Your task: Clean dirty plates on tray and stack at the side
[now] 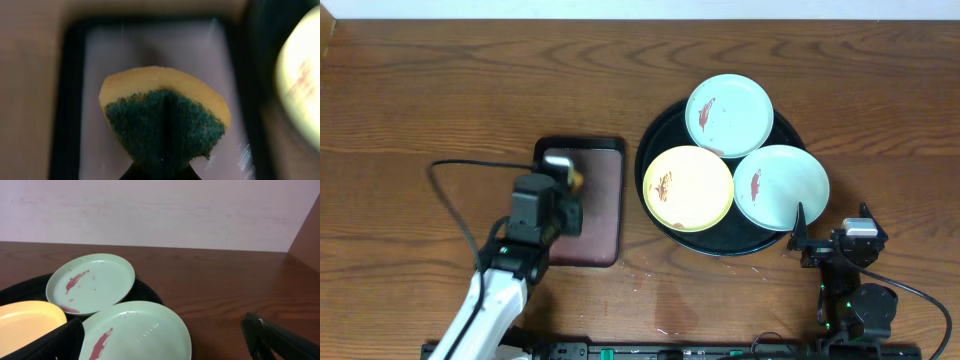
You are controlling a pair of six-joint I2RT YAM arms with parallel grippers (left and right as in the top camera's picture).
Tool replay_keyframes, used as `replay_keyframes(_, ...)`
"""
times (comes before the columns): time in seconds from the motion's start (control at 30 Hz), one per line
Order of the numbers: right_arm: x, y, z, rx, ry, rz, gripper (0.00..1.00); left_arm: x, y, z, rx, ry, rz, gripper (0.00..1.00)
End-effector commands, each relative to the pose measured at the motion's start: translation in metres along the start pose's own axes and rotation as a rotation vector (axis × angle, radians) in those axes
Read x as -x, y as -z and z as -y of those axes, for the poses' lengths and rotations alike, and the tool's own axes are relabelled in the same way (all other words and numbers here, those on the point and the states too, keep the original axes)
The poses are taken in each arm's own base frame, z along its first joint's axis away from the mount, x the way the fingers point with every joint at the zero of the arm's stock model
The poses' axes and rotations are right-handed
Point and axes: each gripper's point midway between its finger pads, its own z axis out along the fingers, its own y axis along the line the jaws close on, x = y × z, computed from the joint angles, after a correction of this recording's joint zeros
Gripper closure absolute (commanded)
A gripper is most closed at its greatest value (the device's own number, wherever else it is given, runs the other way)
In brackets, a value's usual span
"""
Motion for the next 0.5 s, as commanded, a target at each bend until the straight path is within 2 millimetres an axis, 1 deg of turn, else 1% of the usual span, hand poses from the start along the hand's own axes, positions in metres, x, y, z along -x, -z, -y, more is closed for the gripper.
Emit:
replay_keyframes(0.0,-0.001,0.0,0.002,-0.011,-0.017,-0.005,0.01,0.05,0.027,0.001,0.016,-0.059,0.096,0.93)
replay_keyframes(0.03,-0.001,0.0,0.002,-0.011,-0.017,-0.005,0.01,0.065,0.04,0.003,0.013,-0.058,0.134,0.93)
replay_keyframes(0.07,-0.001,0.0,0.002,-0.011,-0.017,-0.005,0.01,0.094,0.068,0.006,0.007,-0.057,0.22,0.93)
replay_keyframes(0.1,-0.001,0.0,0.002,-0.012,-0.017,-0.005,0.01,0.109,0.084,0.007,0.004,-0.057,0.273,0.93)
replay_keyframes(0.13,-0.001,0.0,0.002,-0.012,-0.017,-0.005,0.01,0.136,0.118,0.011,-0.008,-0.056,0.382,0.93)
replay_keyframes(0.17,-0.001,0.0,0.002,-0.012,-0.017,-0.005,0.01,0.148,0.138,0.012,-0.014,-0.056,0.444,0.93)
replay_keyframes(0.2,-0.001,0.0,0.002,-0.011,-0.017,-0.005,0.01,0.16,0.163,0.013,-0.019,-0.055,0.522,0.93)
replay_keyframes(0.23,-0.001,0.0,0.002,-0.011,-0.017,-0.005,0.01,0.168,0.187,0.014,-0.024,-0.055,0.594,0.93)
replay_keyframes(0.27,-0.001,0.0,0.002,-0.012,-0.017,-0.005,0.01,0.169,0.198,0.014,-0.026,-0.054,0.628,0.93)
replay_keyframes(0.3,-0.001,0.0,0.002,-0.012,-0.017,-0.005,0.01,0.168,0.205,0.014,-0.027,-0.054,0.647,0.93)
replay_keyframes(0.33,-0.001,0.0,0.002,-0.012,-0.017,-0.005,0.01,0.164,0.206,0.014,-0.027,-0.054,0.642,0.93)
replay_keyframes(0.37,-0.001,0.0,0.002,-0.011,-0.017,-0.005,0.01,0.16,0.202,0.013,-0.025,-0.054,0.62,0.93)
replay_keyframes(0.4,-0.001,0.0,0.002,-0.011,-0.017,-0.005,0.01,0.15,0.187,0.012,-0.022,-0.055,0.561,0.93)
replay_keyframes(0.43,-0.001,0.0,0.002,-0.012,-0.017,-0.005,0.01,0.145,0.179,0.012,-0.02,-0.055,0.534,0.93)
replay_keyframes(0.47,-0.001,0.0,0.002,-0.011,-0.017,-0.005,0.01,0.137,0.163,0.011,-0.018,-0.052,0.484,0.92)
